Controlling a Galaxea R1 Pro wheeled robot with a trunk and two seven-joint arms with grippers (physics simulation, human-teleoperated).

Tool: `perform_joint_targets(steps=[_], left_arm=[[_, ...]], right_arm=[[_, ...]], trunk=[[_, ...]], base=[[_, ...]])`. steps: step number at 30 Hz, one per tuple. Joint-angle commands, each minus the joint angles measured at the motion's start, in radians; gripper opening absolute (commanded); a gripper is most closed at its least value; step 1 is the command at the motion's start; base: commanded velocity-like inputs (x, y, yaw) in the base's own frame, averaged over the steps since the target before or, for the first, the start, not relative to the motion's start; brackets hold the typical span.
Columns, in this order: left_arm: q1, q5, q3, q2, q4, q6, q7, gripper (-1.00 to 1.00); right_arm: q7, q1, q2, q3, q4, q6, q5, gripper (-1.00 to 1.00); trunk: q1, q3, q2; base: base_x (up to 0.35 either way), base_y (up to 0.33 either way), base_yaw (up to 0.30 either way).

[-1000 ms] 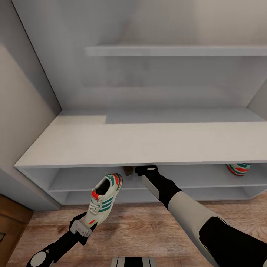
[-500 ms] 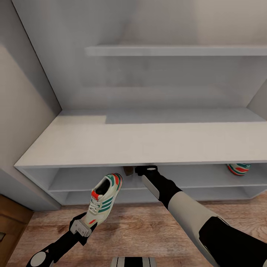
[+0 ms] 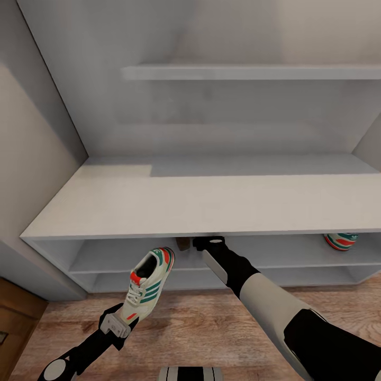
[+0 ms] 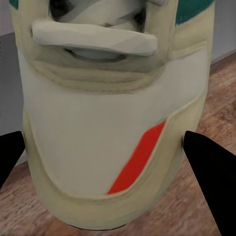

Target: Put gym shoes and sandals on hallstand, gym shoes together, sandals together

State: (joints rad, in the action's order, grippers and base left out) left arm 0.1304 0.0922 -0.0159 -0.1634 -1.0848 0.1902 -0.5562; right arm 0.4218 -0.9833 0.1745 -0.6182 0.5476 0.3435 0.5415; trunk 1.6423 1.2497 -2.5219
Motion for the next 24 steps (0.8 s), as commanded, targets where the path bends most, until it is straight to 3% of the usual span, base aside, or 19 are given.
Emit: perform_joint_targets(steps=[1, 7, 24], left_arm=[[0.0, 0.0, -0.001, 0.001, 0.0, 0.0, 0.001, -1.0], [0.0, 0.001, -0.002, 0.003, 0.0, 0.0, 0.003, -1.0], [0.0, 0.001, -0.002, 0.004, 0.0, 0.0, 0.004, -1.0]], right_arm=[[0.0, 0.0, 0.0, 0.0, 0.0, 0.0, 0.0, 1.0], [0.0, 0.0, 0.0, 0.0, 0.0, -0.001, 0.0, 1.0], [0.0, 0.0, 0.0, 0.0, 0.0, -0.001, 0.0, 1.0]], trunk=[[0.0, 0.0, 0.0], [0.0, 0.0, 0.0], [0.0, 0.0, 0.0]], base=[[0.0, 0.0, 0.0], [-0.028, 0.0, 0.0], [-0.162, 0.0, 0.0]])
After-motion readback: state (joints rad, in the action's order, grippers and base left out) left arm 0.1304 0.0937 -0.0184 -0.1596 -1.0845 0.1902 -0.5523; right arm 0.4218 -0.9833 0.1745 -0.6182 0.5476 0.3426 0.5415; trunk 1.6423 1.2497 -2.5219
